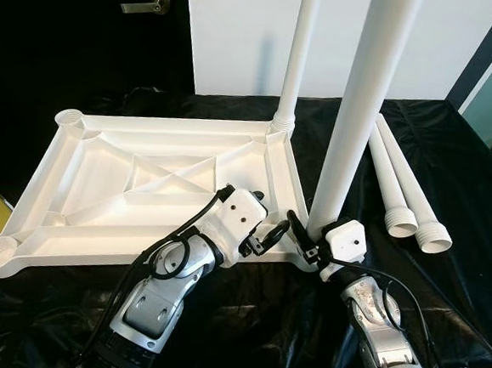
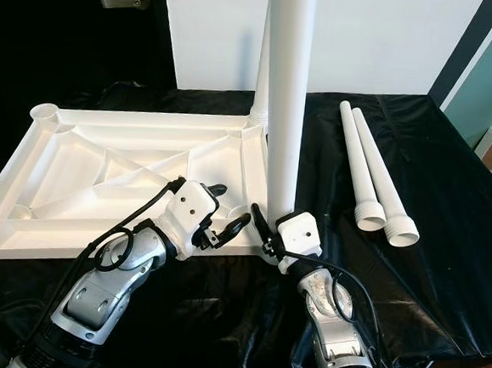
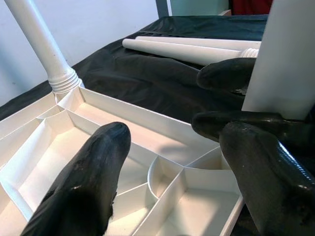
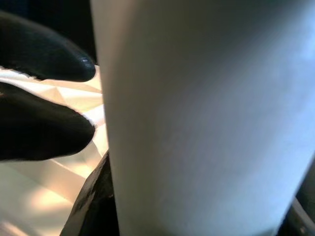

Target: Building children table

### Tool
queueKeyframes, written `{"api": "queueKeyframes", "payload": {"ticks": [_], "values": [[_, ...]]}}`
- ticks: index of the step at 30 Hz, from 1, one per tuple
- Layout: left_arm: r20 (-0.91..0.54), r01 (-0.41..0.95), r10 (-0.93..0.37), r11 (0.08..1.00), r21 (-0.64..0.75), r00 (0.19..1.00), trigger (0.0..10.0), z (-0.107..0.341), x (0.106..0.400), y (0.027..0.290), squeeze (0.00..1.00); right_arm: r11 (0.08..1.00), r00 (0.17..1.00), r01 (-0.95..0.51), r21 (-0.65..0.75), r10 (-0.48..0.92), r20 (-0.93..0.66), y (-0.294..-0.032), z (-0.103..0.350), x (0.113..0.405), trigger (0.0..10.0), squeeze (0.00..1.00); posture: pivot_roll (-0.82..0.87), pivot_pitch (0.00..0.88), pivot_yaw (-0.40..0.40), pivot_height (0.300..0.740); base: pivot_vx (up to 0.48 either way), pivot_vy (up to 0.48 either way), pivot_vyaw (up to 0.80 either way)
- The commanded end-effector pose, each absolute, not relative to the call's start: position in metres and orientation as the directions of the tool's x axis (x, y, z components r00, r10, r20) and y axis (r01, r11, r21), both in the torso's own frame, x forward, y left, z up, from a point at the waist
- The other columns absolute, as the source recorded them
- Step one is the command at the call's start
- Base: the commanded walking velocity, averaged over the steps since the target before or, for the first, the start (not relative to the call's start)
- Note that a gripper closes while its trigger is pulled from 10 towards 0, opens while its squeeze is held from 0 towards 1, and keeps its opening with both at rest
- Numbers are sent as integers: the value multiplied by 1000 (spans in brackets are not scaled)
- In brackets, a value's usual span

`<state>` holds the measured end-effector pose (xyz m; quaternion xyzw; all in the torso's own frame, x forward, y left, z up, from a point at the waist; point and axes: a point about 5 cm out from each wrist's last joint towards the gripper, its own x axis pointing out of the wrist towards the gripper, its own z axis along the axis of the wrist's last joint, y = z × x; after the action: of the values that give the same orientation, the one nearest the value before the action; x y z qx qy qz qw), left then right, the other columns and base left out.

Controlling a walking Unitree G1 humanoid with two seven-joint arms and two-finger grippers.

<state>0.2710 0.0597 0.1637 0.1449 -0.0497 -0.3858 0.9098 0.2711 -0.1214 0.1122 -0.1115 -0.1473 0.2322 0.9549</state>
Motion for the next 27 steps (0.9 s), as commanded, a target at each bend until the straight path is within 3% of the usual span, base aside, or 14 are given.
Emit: {"api": "queueKeyframes", "payload": {"ticks": [1,3,7,13,27], "values": [[-24,675,-704,671,307,710,10000,163,271,61,0,848,855,-467,-251,506,117,-116,87,262,10000,0,-18,39,-16,740,0,0,0],[-24,675,-704,671,307,710,10000,163,271,61,0,848,855,-467,-251,506,117,-116,87,262,10000,0,-18,39,-16,740,0,0,0],[-23,672,-701,674,306,713,10000,164,271,61,0,887,888,-451,-99,457,51,-120,77,266,10000,0,-15,47,-19,740,0,0,0],[-21,669,-698,676,308,715,10000,165,272,62,0,901,901,-433,12,434,-25,-120,72,272,10000,0,-14,51,-15,740,0,0,0],[-15,663,-694,681,310,720,10000,167,274,63,0,928,925,-360,94,368,-89,-128,66,278,10000,0,-17,59,-10,740,0,0,0]]}}
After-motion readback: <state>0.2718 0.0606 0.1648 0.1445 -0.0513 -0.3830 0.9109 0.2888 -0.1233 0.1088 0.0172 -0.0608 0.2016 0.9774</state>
